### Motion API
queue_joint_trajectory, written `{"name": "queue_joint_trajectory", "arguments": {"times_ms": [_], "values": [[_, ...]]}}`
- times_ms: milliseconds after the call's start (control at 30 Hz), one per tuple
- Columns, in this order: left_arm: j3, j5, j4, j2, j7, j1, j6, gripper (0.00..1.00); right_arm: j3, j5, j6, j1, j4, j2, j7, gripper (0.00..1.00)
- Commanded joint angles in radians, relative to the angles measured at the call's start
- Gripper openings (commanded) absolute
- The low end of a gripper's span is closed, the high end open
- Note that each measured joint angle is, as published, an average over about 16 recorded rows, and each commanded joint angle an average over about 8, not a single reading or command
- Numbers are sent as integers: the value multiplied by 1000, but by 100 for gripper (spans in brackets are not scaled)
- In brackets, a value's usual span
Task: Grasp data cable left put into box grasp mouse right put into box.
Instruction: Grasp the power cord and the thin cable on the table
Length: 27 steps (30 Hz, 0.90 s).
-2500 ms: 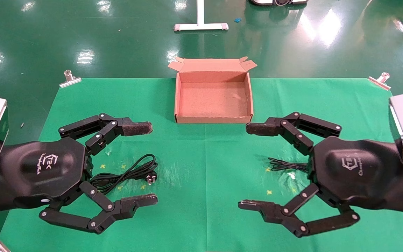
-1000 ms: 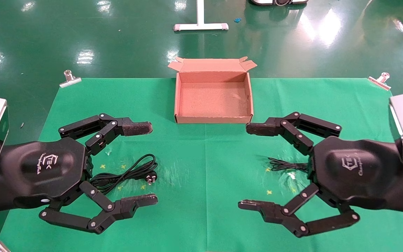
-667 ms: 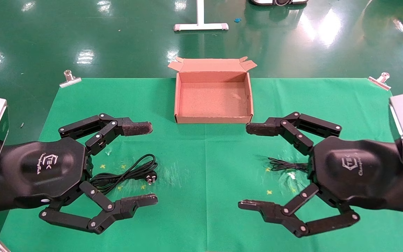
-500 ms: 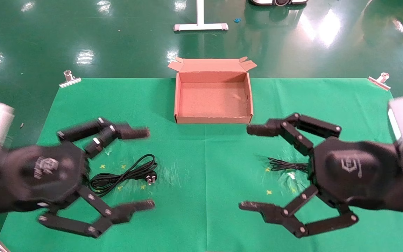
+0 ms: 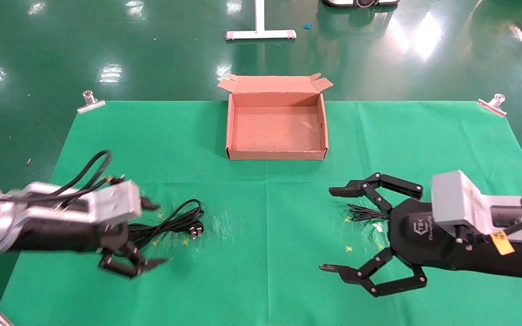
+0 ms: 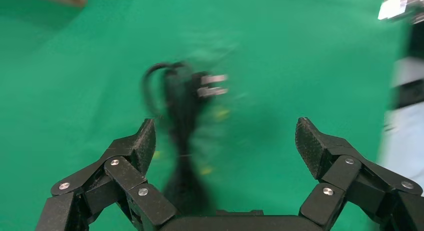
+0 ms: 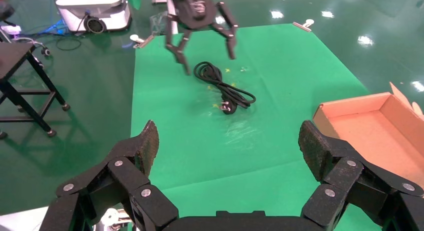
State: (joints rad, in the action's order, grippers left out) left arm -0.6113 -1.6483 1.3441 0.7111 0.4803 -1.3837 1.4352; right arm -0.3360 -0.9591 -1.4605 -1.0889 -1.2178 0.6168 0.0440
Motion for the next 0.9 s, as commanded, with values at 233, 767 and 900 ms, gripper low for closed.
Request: {"name": "queue_joint_trajectory", "arguments": {"times_ms": [233, 767, 900], "values": [[-101, -297, -7, 123, 144, -66, -40, 100, 5, 3, -10, -2, 58, 4, -32, 100], [-149, -480, -16, 179, 286, -26, -93, 100, 4, -8, -41, -22, 133, -1, -73, 100], [-148, -494, -15, 179, 309, -26, -94, 100, 2, -13, -39, -25, 131, 1, -74, 100]]}}
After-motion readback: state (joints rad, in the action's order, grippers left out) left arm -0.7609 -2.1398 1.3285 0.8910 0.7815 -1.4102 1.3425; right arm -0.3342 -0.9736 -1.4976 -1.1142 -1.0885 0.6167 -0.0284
